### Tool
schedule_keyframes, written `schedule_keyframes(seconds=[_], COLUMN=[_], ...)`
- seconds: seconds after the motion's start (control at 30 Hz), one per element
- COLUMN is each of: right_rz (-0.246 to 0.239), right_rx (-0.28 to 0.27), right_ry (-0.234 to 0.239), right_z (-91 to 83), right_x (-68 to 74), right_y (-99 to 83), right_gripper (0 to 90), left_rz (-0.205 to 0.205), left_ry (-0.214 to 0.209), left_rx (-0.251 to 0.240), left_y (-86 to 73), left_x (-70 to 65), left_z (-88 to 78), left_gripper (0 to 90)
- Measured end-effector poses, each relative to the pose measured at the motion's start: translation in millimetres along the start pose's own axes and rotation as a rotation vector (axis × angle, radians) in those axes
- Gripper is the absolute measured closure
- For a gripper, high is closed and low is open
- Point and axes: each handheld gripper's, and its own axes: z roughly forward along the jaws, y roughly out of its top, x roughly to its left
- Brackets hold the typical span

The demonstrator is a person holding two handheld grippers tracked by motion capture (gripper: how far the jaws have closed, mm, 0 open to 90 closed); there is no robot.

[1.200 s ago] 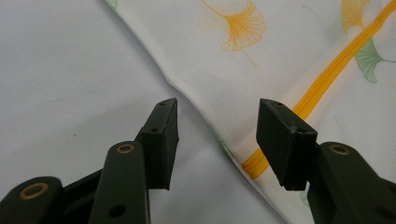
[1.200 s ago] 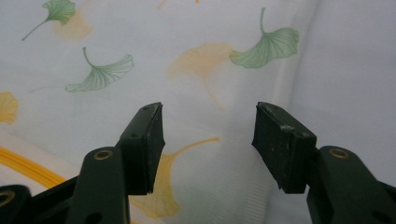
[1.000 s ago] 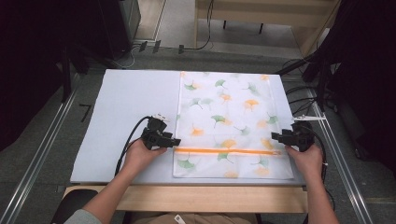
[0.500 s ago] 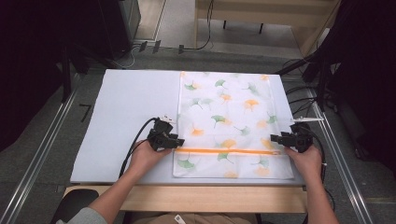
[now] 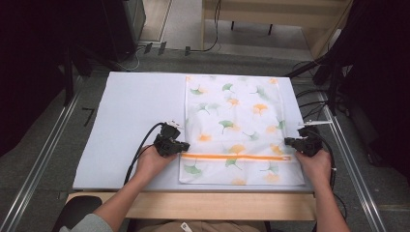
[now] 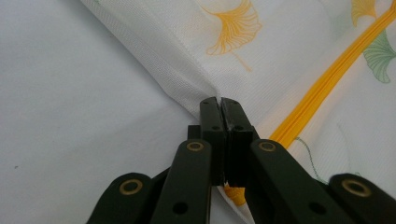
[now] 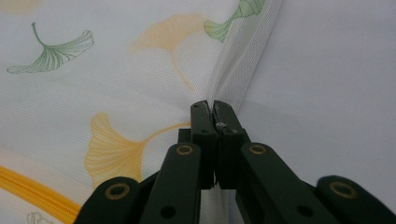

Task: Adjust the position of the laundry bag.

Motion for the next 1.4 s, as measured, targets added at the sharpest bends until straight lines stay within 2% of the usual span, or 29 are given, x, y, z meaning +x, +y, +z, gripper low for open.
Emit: schedule_keyframes(seconds=[0.33,0.5,0.63,0.73,0.77,0.93,0.97,1.03,1.2,1.23,1.27,1.3,1.4], right_rz=[0.002,0.008,-0.005,-0.018,-0.026,-0.042,-0.054,-0.058,-0.103,-0.103,-0.115,-0.122,-0.137], right_rx=[-0.004,0.001,0.006,0.011,0.014,0.015,0.017,0.020,0.028,0.028,0.031,0.029,0.039], right_ry=[0.007,0.032,0.046,0.060,0.069,0.093,0.105,0.108,0.152,0.152,0.176,0.187,0.207], right_z=[-4.3,-4.1,-3.1,-0.3,0.8,4.3,6.9,7.8,15.0,15.0,18.6,19.9,24.5], right_x=[0.6,4.8,8.8,14.4,17.6,26.6,31.8,33.8,53.0,53.0,60.8,63.4,74.5], right_y=[2.9,5.8,8.6,11.9,13.8,19.8,22.9,24.0,33.7,33.7,36.8,37.4,40.6], right_gripper=[90.0,90.0,90.0,90.0,90.0,90.0,90.0,90.0,90.0,90.0,90.0,90.0,90.0], left_rz=[-0.010,-0.048,-0.054,-0.061,-0.075,-0.079,-0.097,-0.102,-0.134,-0.134,-0.150,-0.150,-0.179], left_ry=[-0.032,-0.052,-0.051,-0.036,-0.038,-0.021,-0.011,-0.006,0.022,0.022,0.029,0.029,0.042], left_rx=[0.001,-0.003,-0.013,-0.020,-0.020,-0.013,-0.022,-0.018,-0.023,-0.023,-0.031,-0.031,-0.037], left_y=[1.7,1.3,0.5,-1.3,-2.7,-6.6,-9.4,-11.2,-20.3,-20.3,-23.8,-23.8,-31.1], left_x=[4.0,10.8,15.5,19.6,22.8,30.6,34.3,37.8,53.8,53.8,59.9,59.9,71.5], left_z=[-4.3,-10.7,-16.5,-22.8,-26.4,-35.4,-40.5,-44.4,-64.1,-64.1,-71.9,-71.9,-82.9], left_gripper=[90.0,90.0,90.0,90.0,90.0,90.0,90.0,90.0,90.0,90.0,90.0,90.0,90.0])
